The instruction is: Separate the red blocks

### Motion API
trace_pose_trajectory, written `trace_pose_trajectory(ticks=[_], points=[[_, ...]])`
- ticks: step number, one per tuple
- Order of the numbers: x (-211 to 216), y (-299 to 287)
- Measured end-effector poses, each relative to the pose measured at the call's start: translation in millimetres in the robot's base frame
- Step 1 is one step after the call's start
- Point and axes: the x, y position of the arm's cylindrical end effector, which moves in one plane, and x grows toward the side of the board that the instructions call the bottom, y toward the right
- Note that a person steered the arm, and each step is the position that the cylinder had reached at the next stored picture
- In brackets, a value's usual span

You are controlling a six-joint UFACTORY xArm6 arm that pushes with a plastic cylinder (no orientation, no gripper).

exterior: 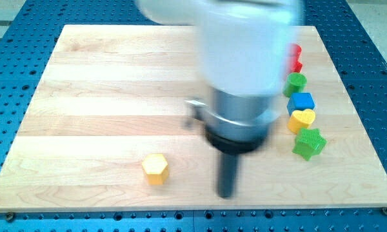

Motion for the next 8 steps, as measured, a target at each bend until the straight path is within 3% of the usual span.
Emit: trace_pose_trajectory(ticks=[1, 3, 4, 5, 8], points=[[-2, 146], [-117, 171], [-150, 219], [-240, 217], [-287, 96]])
